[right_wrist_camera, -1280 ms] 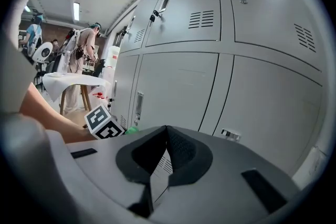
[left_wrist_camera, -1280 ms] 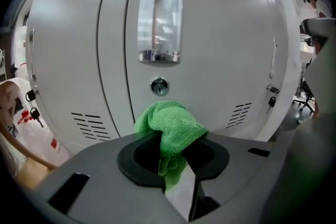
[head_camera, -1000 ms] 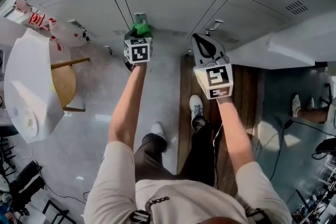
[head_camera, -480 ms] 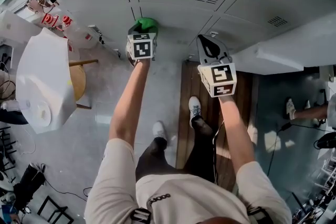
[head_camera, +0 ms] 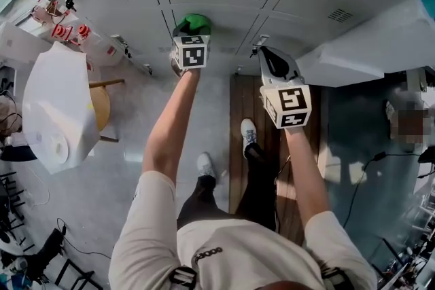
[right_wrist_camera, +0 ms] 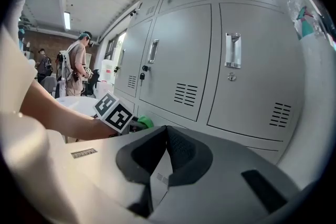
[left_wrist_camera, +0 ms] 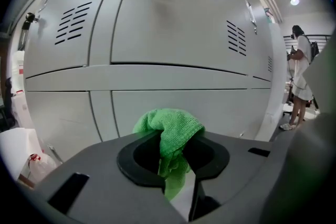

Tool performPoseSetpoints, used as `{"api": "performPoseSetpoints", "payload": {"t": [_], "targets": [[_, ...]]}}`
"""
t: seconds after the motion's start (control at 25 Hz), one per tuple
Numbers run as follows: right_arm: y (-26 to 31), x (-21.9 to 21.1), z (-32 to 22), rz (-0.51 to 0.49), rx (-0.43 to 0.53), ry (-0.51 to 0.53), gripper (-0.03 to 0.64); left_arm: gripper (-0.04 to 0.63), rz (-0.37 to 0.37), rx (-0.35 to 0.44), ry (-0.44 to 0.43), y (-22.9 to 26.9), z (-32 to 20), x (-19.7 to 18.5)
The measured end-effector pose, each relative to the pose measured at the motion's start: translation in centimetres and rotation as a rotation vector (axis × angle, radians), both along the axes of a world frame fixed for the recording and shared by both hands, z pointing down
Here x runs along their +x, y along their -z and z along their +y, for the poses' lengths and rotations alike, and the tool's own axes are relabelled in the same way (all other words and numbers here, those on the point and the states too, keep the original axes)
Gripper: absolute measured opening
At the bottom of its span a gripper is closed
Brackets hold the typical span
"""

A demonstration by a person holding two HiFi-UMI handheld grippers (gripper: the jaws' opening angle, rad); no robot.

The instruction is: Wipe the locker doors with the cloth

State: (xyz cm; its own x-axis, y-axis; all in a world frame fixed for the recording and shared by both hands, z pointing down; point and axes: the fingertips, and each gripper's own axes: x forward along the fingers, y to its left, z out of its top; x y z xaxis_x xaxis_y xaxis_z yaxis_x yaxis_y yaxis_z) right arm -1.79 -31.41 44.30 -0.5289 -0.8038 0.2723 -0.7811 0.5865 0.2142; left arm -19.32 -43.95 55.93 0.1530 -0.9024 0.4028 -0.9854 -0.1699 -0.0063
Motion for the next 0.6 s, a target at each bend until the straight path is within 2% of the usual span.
{"api": "performPoseSetpoints", "payload": {"t": [0.08, 0.24, 0.32, 0.48, 0.6], "targets": [[0.9, 1.0, 0.3, -0.014, 0.007, -0.022, 0.009, 0.11, 0.023, 0.0, -0.044, 0.4, -0.1, 1.7], [2.6, 2.3, 1.9, -0.018, 0.019, -0.051, 0.009, 0.11, 0.118, 0.023, -0.189, 2.6, 0.9, 5.3], [3.7, 3.0, 2.6, -0.016, 0.033, -0.061, 0.009, 0.11, 0.124, 0.044, -0.238, 4.0, 1.8, 6.1], [5.6, 4.2, 4.4, -0.028, 0.046, -0.086, 0.009, 0.11, 0.164, 0.081, -0.286, 6.2, 5.2, 6.4], [7.2, 4.3, 5.8, -0.022, 0.049, -0.068, 0.009, 0.11, 0.19, 0.112, -0.313, 8.7, 8.7, 6.1]]}}
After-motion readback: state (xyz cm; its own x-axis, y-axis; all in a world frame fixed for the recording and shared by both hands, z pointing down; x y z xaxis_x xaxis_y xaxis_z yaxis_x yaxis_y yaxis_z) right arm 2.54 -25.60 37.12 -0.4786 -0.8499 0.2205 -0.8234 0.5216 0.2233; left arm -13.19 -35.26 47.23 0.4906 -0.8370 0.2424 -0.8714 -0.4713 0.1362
